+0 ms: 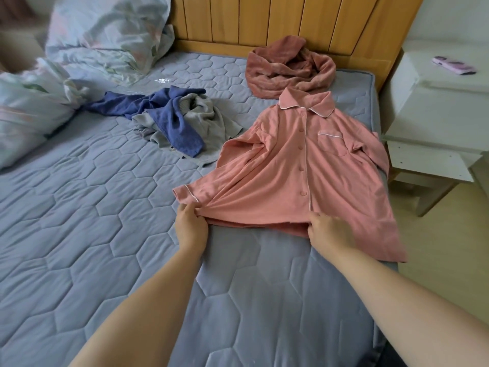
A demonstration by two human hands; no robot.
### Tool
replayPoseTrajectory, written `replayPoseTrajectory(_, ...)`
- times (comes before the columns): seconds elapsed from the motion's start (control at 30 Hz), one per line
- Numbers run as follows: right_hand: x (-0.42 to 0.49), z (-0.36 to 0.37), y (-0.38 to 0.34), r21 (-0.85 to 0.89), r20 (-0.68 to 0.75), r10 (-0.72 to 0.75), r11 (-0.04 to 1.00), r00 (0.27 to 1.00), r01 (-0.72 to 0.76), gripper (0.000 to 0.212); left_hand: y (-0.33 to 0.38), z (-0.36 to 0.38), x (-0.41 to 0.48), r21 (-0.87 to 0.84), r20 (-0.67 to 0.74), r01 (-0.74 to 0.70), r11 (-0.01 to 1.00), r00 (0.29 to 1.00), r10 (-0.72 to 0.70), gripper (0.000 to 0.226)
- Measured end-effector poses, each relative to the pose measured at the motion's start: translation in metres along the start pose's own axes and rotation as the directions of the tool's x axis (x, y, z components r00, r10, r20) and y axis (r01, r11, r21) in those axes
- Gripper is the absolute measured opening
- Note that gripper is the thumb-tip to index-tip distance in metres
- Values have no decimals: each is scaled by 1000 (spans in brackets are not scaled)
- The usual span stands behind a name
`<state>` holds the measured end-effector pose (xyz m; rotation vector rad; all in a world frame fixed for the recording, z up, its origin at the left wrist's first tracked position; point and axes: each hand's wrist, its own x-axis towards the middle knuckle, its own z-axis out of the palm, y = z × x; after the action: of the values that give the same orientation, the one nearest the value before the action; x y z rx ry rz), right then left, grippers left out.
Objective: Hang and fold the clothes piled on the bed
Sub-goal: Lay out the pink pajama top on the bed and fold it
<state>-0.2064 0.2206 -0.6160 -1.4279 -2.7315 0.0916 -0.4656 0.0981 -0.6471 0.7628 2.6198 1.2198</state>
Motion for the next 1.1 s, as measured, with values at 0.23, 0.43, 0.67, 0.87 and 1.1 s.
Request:
replayPoseTrajectory(0.23,-9,15,3,-76,118,-21,997,993,30,17,-7,9,-10,224,8,-241,944,969,245,45)
replayPoseTrajectory(0.43,-8,21,5,-85,40,-57,995,998,60,16,-14,5,-9,236,63,-291,927,957,284,51)
replayPoseTrajectory(0.67,-20,31,24,-157,63,73,986,995,-62,61,31,41,-46,226,420,-861,457,509,752,54)
replayPoseTrajectory(0.87,-30,37,48,-175,127,238,961,963,-214,56,76,96,-81,166,673,-888,429,420,609,61)
replayPoseTrajectory(1.1,-22,30,66,-190,38,-106,975,994,111,42,106,99,-79,324,728,-902,284,430,534,26)
